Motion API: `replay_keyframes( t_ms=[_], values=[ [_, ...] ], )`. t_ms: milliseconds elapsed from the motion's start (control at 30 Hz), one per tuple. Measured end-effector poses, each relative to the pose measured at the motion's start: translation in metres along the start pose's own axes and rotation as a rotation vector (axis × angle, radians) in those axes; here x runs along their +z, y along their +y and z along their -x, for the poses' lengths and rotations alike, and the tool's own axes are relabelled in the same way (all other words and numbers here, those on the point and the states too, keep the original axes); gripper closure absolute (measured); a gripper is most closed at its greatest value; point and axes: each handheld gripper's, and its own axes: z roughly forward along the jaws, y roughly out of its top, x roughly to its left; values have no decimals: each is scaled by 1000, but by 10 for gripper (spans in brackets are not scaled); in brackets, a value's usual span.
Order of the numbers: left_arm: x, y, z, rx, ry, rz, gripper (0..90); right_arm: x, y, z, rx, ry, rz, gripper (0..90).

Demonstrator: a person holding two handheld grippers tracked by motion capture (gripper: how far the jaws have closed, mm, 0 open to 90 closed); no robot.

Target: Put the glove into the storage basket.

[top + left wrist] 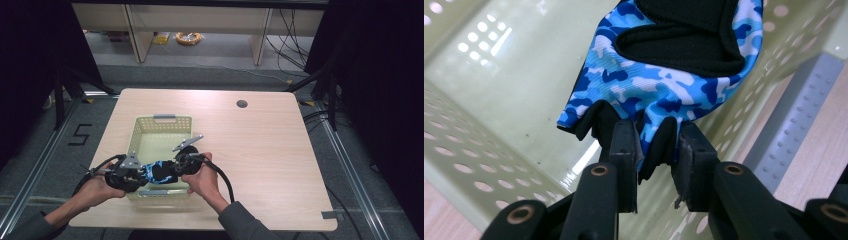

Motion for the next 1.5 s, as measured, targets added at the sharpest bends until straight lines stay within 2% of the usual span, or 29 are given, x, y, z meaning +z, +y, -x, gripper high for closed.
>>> replay_keyframes(
  t_ms=[67, 100, 133, 167, 200, 300, 367, 467, 533, 567, 633, 733, 767, 800, 867, 900, 933, 967, 1033, 1067, 1100, 1133, 1200, 1233, 1300, 1333, 1433, 1500],
  values=[
    [2, 1, -3, 18, -1, -10, 721, 0, 0, 0, -15, -1, -15, 876],
    [4, 1, -3, -2, -11, -14, 720, 2, 1, 0, -22, 2, -21, 875],
    [5, 1, -4, 13, -7, -21, 720, 3, 1, 1, -22, 4, -25, 876],
    [6, 1, -3, -2, -15, -42, 720, 4, 1, 1, -18, -10, -40, 875],
    [7, 1, -3, 11, -18, -47, 719, 5, 2, 2, -32, -4, -48, 875],
    [9, 2, -3, 13, -21, -62, 715, 8, 2, -1, -22, -20, -82, 875],
    [9, 3, -3, 15, -21, -69, 709, 11, 2, -2, -32, -32, -91, 875],
    [7, 4, -4, 34, -39, -102, 674, 15, 2, -3, -41, -44, -112, 875],
    [4, 5, -6, 16, -34, -100, 618, 16, 2, -3, -39, -53, -116, 875],
    [2, 6, -9, 40, -35, -110, 607, 16, 2, -3, -35, -52, -120, 875],
    [-1, 7, -11, 18, -49, -103, 573, 17, 2, -3, -39, -58, -126, 875],
    [-8, 9, -13, 21, -36, -94, 541, 17, 1, -4, -44, -56, -127, 875],
    [-8, 9, -12, 10, -28, -79, 532, 17, 1, -4, -42, -54, -128, 875],
    [-11, 10, -13, 21, -29, -81, 515, 16, 1, -5, -36, -54, -130, 874],
    [-13, 11, -11, -2, -29, -56, 484, 16, 2, -5, -34, -54, -133, 872],
    [-15, 12, -11, 21, -27, -48, 483, 16, 2, -5, -32, -52, -134, 871],
    [-15, 13, -9, -3, -19, -31, 475, 16, 2, -5, -37, -50, -133, 869],
    [-16, 13, -10, 12, -20, -37, 462, 15, 2, -5, -36, -52, -135, 865],
    [-16, 13, -8, -13, -1, -13, 428, 15, 2, -6, -40, -53, -140, 854],
    [-17, 13, -6, -31, 1, -4, 416, 15, 2, -5, -45, -50, -142, 849],
    [-17, 13, -6, -29, 4, -2, 398, 14, 2, -5, -56, -52, -142, 843],
    [-17, 13, -4, -53, -2, 1, 385, 14, 2, -5, -61, -51, -146, 829],
    [-18, 12, -2, -38, 9, 4, 371, 12, 3, -3, -73, -56, -141, 804],
    [-18, 12, -1, -57, 13, 15, 362, 10, 3, -4, -74, -58, -144, 786],
    [-20, 13, 1, -63, 7, 19, 353, 6, 6, -4, -80, -55, -126, 747],
    [-20, 13, 1, -54, 8, 26, 350, 3, 7, -3, -100, -57, -117, 728],
    [-20, 13, 3, -68, 10, 35, 333, -5, 11, -3, -92, -78, -96, 679],
    [-20, 13, 5, -85, 8, 53, 321, -10, 13, -2, -89, -74, -71, 659]
  ],
)
